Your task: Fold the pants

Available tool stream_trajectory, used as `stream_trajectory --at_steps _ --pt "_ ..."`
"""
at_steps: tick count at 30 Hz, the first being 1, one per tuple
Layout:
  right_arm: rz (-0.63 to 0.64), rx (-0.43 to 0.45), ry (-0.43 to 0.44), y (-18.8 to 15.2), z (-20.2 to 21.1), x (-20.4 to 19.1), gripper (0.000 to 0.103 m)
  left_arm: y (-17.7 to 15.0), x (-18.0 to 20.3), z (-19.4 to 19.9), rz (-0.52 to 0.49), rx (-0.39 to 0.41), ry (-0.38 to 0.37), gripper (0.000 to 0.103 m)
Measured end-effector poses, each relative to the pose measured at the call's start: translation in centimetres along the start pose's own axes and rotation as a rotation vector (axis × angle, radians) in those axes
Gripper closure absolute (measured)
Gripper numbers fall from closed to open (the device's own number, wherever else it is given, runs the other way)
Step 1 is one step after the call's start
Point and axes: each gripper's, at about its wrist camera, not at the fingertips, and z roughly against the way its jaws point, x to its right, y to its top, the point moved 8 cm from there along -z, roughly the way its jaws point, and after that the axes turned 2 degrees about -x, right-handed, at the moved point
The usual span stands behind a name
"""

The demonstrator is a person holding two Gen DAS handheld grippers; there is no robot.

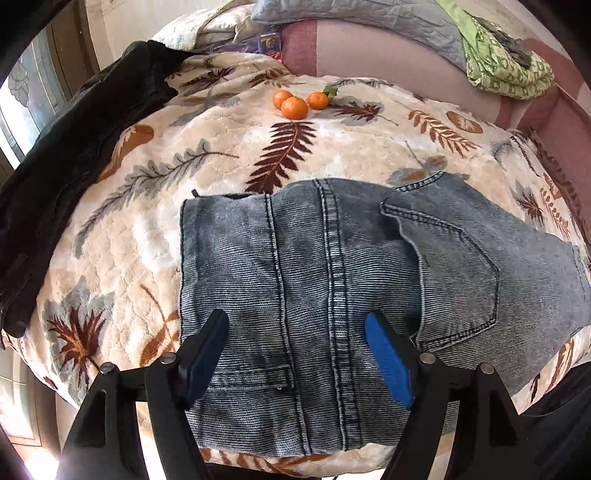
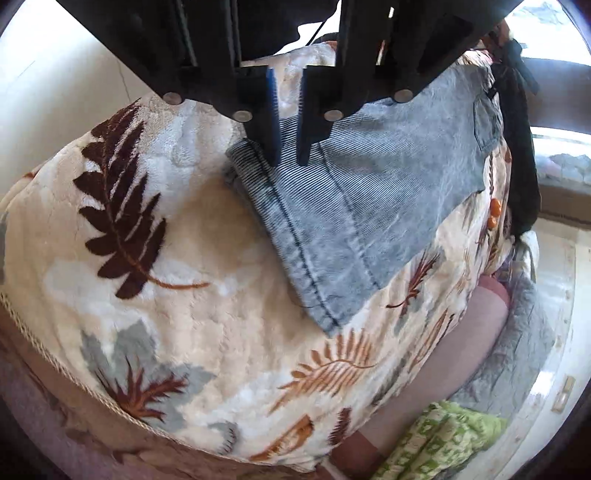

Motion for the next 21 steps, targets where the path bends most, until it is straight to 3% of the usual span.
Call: stream_trajectory --at_steps 1,2,4,6,7,8,9,10,11,13,14,17,19,20,21 --pt "0.030 0.011 0.014 -0.2 0.3 -1.4 0.053 0.1 0.5 0.8 -0.005 0.020 -0.017 0.025" --pt "0.066 0.017 0.034 -0.3 0.5 -2.8 0.046 0.2 1.1 1.6 -0.012 0.037 -0.042 0.025" --pt "0.144 0.008 0.088 -0.4 0.3 -5.6 0.045 0.2 2.5 2.7 -0.050 0.062 -0.074 0.025" --pt "0.197 -0.027 0.099 -0.8 -0.8 -6.3 0.045 -0.3 3.4 2.1 -0.119 0.047 -0.017 0.025" --pt "0.213 -0.074 0.050 -1.1 -2.1 -5.4 0.043 -0.8 3.2 0.9 -0.152 0.012 0.037 0.025" --pt "0.212 -0.132 -0.039 -1.3 -3.9 -3.4 0.045 -1.5 2.7 -0.7 -0.171 -0.046 0.082 0.025" --pt "0.187 -0.155 -0.063 -1.2 -4.8 -1.4 0.053 -2.0 1.8 -2.1 -0.153 -0.089 0.080 0.022" --pt "0.132 -0.140 -0.052 -0.7 -4.4 -0.2 0.077 -2.1 0.9 -2.5 -0.096 -0.095 0.025 0.019" --pt "0.088 -0.128 -0.052 -0.5 -3.5 0.1 0.085 -2.0 0.0 -2.3 -0.038 -0.097 -0.016 0.018" --pt "0.144 -0.054 -0.162 0.0 -1.5 -0.7 0.073 -1.5 -0.9 -1.5 -0.010 -0.078 0.003 0.019" --pt "0.183 -0.039 -0.172 -0.1 -0.9 -1.9 0.060 -1.2 -1.2 -1.3 -0.019 -0.072 0.029 0.019" --pt "0.271 -0.050 -0.007 -1.2 -0.6 -7.0 0.050 -0.5 -1.1 -0.2 -0.010 -0.046 0.013 0.019" --pt "0.354 -0.071 0.027 -2.5 -2.0 -9.7 0.044 -0.2 -0.5 0.9 0.012 -0.008 -0.033 0.019" --pt "0.397 -0.090 -0.009 -3.0 -3.2 -9.8 0.039 -0.2 -0.2 1.4 0.020 0.011 -0.046 0.019" --pt "0.427 -0.136 -0.119 -3.4 -5.1 -8.5 0.038 -0.1 0.1 1.7 0.018 0.016 -0.058 0.019"
